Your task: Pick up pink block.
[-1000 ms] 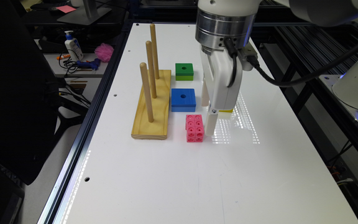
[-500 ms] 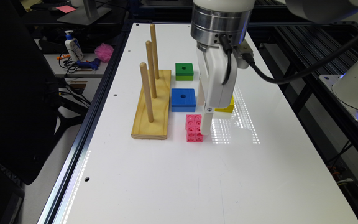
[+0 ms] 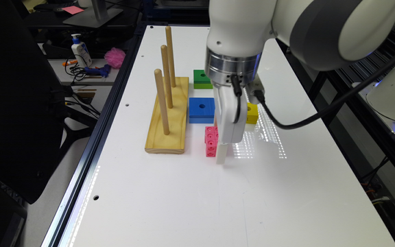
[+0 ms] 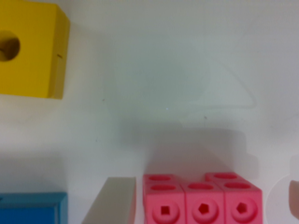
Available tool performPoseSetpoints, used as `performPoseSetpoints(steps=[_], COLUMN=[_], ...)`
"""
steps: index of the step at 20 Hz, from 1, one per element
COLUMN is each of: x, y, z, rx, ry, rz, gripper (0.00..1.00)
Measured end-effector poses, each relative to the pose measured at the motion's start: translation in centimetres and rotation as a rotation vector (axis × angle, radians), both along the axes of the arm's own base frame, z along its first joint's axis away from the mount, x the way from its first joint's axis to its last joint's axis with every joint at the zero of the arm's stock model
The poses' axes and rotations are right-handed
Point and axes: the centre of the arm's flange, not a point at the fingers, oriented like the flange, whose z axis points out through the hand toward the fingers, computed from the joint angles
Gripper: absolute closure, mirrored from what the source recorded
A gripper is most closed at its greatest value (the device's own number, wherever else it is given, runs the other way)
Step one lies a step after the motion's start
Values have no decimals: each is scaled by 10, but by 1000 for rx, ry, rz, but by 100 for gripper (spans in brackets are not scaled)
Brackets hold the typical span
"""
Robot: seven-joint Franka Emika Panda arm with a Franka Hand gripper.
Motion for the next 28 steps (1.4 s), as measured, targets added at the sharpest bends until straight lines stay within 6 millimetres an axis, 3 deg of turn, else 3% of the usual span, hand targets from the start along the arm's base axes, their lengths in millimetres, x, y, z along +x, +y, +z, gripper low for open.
performPoseSetpoints(steps=[6, 10, 11, 28], x=[4, 3, 3, 3], y=[1, 0, 0, -1], z=[2, -10, -10, -9], rx=[2, 1, 1, 0], ry=[-8, -1, -1, 0], rz=[-1, 0, 0, -2], gripper=[0, 0, 100, 100])
